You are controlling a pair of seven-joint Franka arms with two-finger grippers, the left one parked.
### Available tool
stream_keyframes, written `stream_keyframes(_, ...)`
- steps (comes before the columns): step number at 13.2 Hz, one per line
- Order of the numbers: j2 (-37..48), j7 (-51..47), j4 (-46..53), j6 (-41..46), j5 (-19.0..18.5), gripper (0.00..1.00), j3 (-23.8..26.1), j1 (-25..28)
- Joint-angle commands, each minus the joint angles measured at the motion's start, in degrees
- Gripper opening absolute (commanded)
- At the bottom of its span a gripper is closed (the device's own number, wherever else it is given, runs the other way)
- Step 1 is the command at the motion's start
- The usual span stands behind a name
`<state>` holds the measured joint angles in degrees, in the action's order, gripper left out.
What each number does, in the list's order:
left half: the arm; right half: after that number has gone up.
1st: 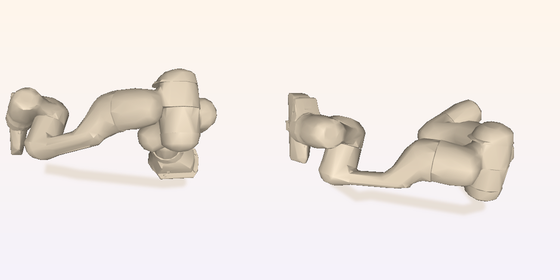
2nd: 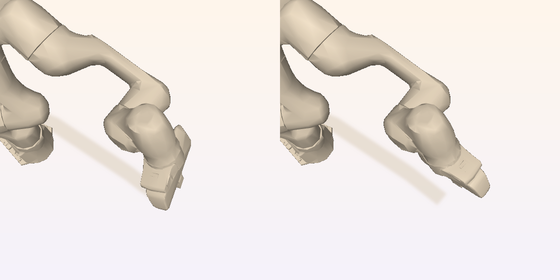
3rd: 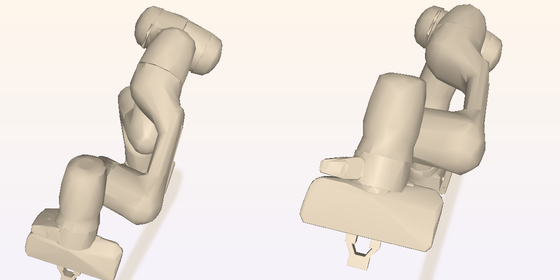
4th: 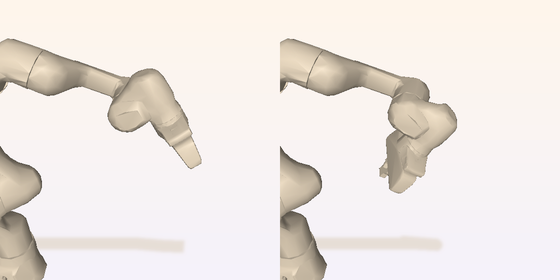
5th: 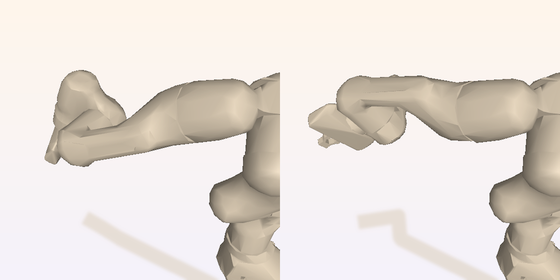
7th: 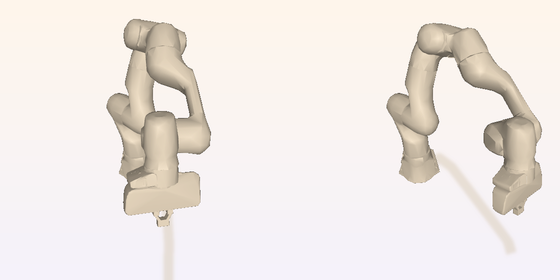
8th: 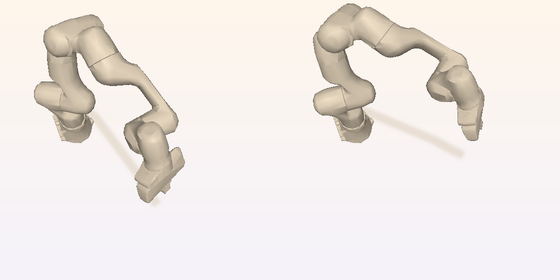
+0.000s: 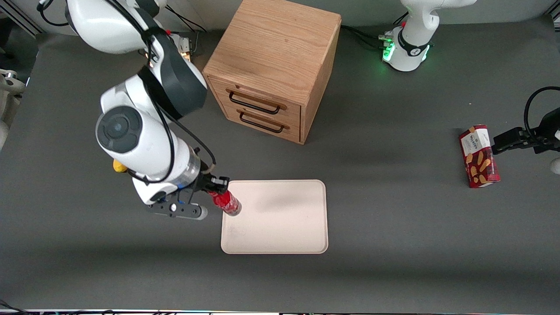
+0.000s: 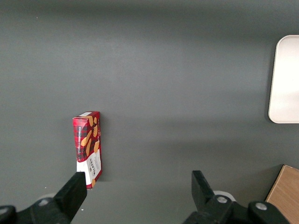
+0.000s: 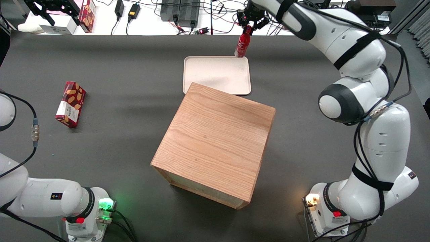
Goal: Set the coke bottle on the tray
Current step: 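Lift the bottle with the right gripper and carry it over the white tray, then lower the bottle upright onto the tray corner and open the right gripper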
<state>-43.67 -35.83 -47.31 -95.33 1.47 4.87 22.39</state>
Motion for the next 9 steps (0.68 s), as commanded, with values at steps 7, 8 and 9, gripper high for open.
stream_keyframes(7,-9.6,-2.4,3.0,-5.3,-1.6,0.00,0.0,-0.2)
stream_keyframes(8,-10.4,-2.3,2.8,-5.4,-1.6,0.00,0.0,-0.3)
stream_keyframes(9,-10.6,-2.3,2.0,-6.3,-1.6,0.00,0.0,-0.6)
